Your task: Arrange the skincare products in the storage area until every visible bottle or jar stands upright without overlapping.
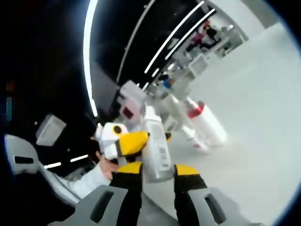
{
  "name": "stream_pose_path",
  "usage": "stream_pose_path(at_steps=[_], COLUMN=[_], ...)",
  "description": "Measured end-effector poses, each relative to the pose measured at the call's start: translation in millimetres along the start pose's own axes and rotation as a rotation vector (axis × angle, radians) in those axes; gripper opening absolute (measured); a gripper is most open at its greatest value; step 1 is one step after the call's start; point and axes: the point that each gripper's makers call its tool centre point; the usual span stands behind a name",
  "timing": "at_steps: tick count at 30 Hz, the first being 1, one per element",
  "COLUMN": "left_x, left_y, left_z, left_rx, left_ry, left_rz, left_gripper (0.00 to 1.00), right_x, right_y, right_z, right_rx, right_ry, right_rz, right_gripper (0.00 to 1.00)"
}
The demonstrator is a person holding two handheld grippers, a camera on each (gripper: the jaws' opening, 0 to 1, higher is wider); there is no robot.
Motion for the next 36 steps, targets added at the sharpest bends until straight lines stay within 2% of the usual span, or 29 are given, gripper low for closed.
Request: stream_pose_path(at_steps=[6, 8, 10, 14, 19, 23, 27, 36], left_x=[-1.9, -8.7, -13.8, -14.1, -18.6, -23.4, -29.1, -33.6], left_y=[4.7, 15.5, 20.0, 15.1, 17.5, 15.9, 15.2, 17.0], left_z=[-0.4, 0.1, -0.4, -3.6, -5.7, -9.0, -12.3, -13.7], left_rx=[0.04, 0.109, 0.145, 0.124, 0.162, 0.169, 0.177, 0.205], left_ry=[0.015, 0.062, 0.091, 0.084, 0.113, 0.136, 0.161, 0.19], left_rz=[-0.051, -0.105, -0.155, -0.159, -0.235, -0.273, -0.311, -0.38], left_gripper=[0.19, 0.19, 0.19, 0.18, 0.18, 0.18, 0.17, 0.17], right_x=[-2.4, 1.3, 4.7, 10.8, 20.3, 24.1, 28.5, 33.8], right_y=[-6.1, -8.3, -10.3, -12.9, -8.3, -10.7, -9.7, -14.3], right_z=[4.8, 9.5, 13.5, 19.6, 20.5, 15.2, 9.7, 3.5], right_rx=[-0.043, -0.066, -0.09, -0.132, -0.156, -0.199, -0.191, -0.209], right_ry=[0.019, 0.007, 0.001, -0.006, -0.019, 0.005, 0.009, 0.035], right_rz=[0.026, 0.054, 0.058, 0.089, 0.12, 0.166, 0.171, 0.196], right_gripper=[0.18, 0.11, 0.13, 0.14, 0.15, 0.17, 0.2, 0.2])
Point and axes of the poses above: the point that each gripper's makers call its tool centre point, and the gripper's own axes: z roughly backward along the fingers, y roughly to its left, x roughly out of its top, and after that the axes turned 12 degrees about y, right-handed
